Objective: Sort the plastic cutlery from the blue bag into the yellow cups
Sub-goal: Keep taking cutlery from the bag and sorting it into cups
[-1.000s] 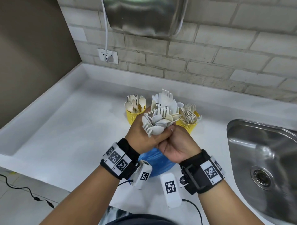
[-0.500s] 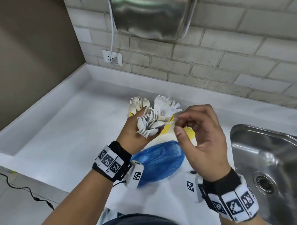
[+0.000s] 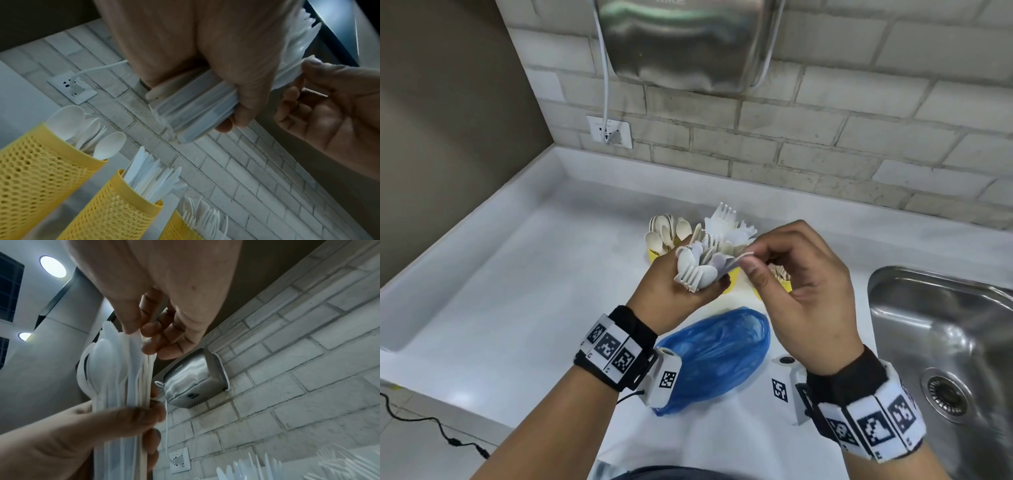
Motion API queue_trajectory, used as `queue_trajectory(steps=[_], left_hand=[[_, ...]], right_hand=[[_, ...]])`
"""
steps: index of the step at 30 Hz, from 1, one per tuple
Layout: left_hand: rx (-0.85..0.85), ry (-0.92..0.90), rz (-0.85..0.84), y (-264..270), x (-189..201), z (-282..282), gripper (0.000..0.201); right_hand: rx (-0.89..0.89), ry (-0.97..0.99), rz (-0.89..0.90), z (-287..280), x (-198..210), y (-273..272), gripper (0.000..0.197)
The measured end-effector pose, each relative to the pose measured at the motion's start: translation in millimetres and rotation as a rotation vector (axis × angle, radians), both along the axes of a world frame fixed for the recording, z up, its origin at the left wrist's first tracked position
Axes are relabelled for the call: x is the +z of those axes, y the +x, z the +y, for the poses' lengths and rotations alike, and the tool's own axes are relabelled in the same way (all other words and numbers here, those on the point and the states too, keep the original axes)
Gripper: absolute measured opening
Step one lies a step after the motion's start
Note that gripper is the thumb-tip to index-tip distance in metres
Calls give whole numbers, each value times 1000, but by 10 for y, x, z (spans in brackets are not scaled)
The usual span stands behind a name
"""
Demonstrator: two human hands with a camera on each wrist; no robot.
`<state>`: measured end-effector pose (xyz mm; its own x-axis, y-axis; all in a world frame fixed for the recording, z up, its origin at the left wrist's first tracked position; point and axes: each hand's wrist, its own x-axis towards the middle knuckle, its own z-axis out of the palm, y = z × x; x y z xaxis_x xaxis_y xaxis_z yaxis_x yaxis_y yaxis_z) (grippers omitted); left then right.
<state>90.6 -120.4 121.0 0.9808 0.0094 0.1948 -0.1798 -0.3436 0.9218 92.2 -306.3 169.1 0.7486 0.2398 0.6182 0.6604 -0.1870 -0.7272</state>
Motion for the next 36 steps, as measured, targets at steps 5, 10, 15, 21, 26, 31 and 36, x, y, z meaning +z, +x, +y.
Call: queue_trajectory(steps=[5,10,15,21,26,31,36], left_hand=[[-55,-61,19,-12,-54,-13,36],[-18,-128,126,-24,-91,8,33],[-32,-209,106,-38,14,-46,28],[-61,-230,109,-31,30,-107,19],[-55,-223,123,-17,0,-150,15],[-71,-217,113,4,-18,-164,19],[-51,-191,115,10,-34,-132,22]], right_hand=[[41,112,169,-20,-40,109,7],[-43,191,221,-67,-38,234,10],[32,594,410,-117,31,305,12],[-30,936,478,-191,157,316,16],[-17,326,387,-128,90,241,8],[-57,133,403,-7,66,170,10],[-100,106,344,21,60,195,11]])
